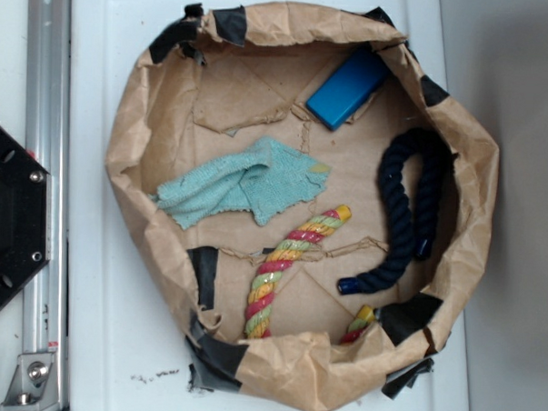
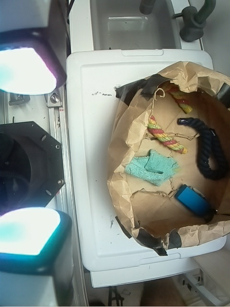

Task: Grab the blue block.

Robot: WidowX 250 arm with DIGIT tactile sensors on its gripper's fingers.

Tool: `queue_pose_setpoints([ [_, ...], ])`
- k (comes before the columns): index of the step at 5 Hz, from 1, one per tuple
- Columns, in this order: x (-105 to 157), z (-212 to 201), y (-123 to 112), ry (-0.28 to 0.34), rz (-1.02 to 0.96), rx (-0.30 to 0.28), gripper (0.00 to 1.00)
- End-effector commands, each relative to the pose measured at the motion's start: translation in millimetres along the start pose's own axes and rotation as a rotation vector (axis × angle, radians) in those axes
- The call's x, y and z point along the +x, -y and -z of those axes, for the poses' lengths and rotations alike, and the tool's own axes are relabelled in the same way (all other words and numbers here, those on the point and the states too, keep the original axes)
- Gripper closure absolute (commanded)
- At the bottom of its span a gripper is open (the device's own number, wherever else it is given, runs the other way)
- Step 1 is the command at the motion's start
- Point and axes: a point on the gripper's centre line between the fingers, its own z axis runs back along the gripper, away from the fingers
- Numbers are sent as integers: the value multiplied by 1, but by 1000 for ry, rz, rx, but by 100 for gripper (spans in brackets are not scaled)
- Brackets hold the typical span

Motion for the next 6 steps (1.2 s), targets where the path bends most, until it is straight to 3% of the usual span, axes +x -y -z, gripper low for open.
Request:
queue_pose_setpoints([
  [1, 0, 0, 0, 0, 0, 0, 0],
  [2, 46, 49, -29, -14, -132, -134, 0],
  [3, 91, 90, -46, 30, -223, -213, 0],
  [4, 135, 130, -55, 118, -394, -219, 0],
  [5, 144, 157, -39, 146, -481, -100, 0],
  [6, 132, 172, -42, 173, -566, 90, 0],
])
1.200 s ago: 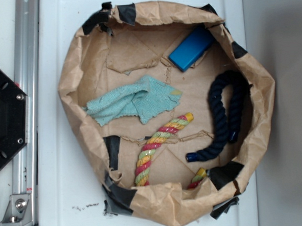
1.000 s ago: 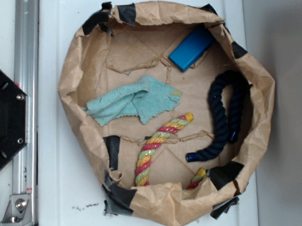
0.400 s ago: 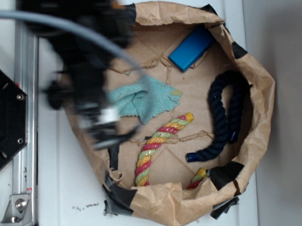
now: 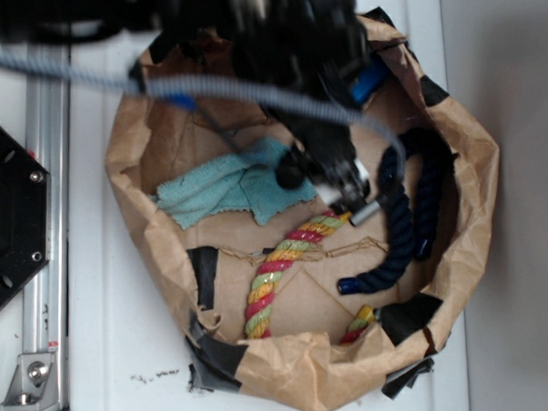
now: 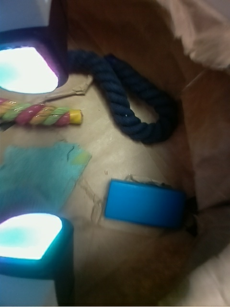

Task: Grab the blue block.

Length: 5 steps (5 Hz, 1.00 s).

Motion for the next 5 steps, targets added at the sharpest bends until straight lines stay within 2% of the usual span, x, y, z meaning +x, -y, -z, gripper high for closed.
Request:
queue_pose_setpoints([
  [1, 6, 16, -39, 122, -122, 196, 0],
  [2, 26, 30, -64, 83, -139, 161, 0],
  [3, 47, 36, -66, 62, -141, 122, 0],
  [4, 55, 47, -50, 35, -102, 125, 0],
  [5, 51, 48, -36, 33, -64, 128, 0],
])
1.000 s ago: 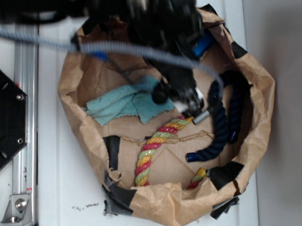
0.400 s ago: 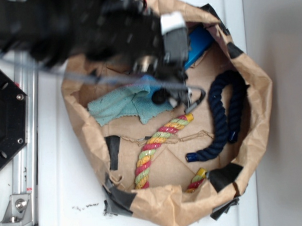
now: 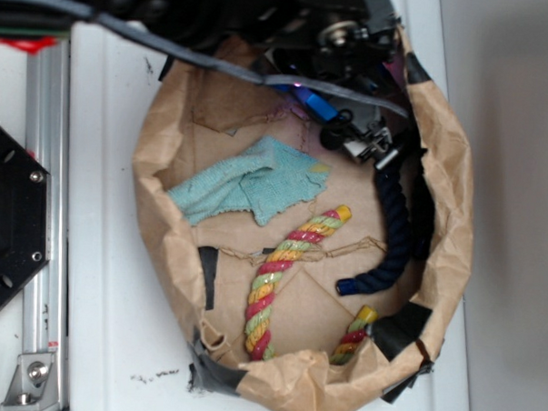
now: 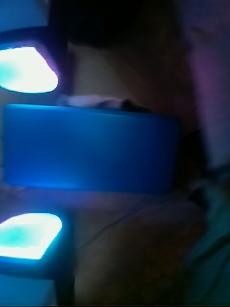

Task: Grab the blue block.

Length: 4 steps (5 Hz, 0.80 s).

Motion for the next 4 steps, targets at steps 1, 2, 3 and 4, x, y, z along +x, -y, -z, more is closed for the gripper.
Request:
queue_pose_setpoints([
  [1, 8, -16, 21, 35, 43, -52, 0],
  [2, 6, -17, 31, 17, 41, -74, 0],
  [3, 4, 5, 29, 17, 66, -3, 44],
  [4, 0, 21, 22, -7, 72, 28, 100],
])
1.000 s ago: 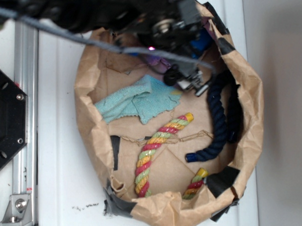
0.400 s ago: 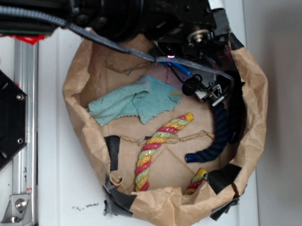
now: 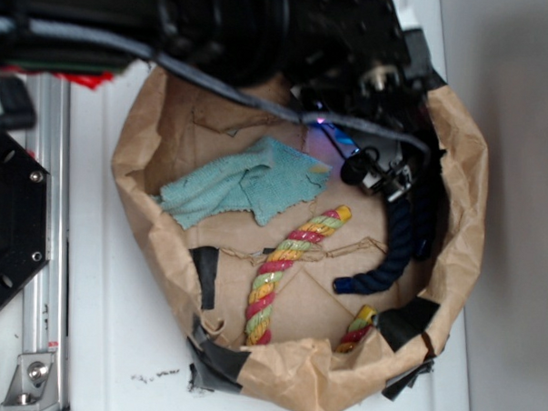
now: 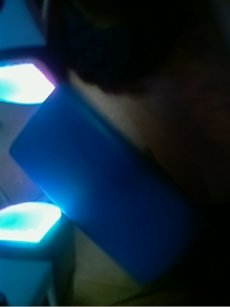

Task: Grab the blue block.

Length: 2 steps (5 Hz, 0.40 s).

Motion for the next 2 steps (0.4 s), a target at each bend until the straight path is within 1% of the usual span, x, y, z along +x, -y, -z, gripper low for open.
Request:
queue_pose_setpoints([
  [1, 3, 8, -8, 3, 2, -8, 100],
  [2, -3, -43, -4, 33, 118, -78, 100],
])
